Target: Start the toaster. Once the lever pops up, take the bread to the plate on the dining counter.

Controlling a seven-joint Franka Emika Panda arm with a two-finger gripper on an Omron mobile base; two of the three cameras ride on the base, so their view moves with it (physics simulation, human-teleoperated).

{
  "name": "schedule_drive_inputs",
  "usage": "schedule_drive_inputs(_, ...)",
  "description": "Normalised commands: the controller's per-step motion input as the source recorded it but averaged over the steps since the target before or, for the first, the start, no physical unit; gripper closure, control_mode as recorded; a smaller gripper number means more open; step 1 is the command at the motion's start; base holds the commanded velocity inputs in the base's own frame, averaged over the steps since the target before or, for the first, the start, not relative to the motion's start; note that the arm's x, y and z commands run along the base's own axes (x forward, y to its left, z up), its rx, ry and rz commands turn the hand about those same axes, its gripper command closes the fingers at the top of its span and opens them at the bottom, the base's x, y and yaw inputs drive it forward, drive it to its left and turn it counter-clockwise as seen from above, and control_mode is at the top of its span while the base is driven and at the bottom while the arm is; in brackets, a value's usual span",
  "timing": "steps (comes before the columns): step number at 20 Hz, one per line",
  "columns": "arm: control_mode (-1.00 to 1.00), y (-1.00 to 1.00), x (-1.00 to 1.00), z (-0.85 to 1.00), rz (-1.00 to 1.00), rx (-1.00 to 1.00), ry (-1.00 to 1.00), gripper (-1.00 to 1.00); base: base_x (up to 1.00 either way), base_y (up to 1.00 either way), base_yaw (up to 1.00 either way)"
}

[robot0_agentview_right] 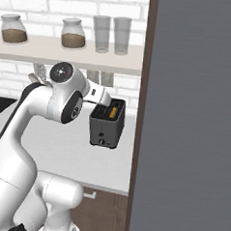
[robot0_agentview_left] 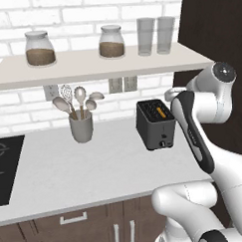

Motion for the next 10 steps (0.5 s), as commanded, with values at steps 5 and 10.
schedule_drive_inputs(5, -1.00, 0.00, 0.00, 0.00, 0.00, 0.00, 0.00, -1.00, 0.00, 0.00, 0.00)
schedule_drive_inputs(10, -1.00, 0.00, 0.00, 0.00, 0.00, 0.00, 0.00, -1.00, 0.00, 0.00, 0.00)
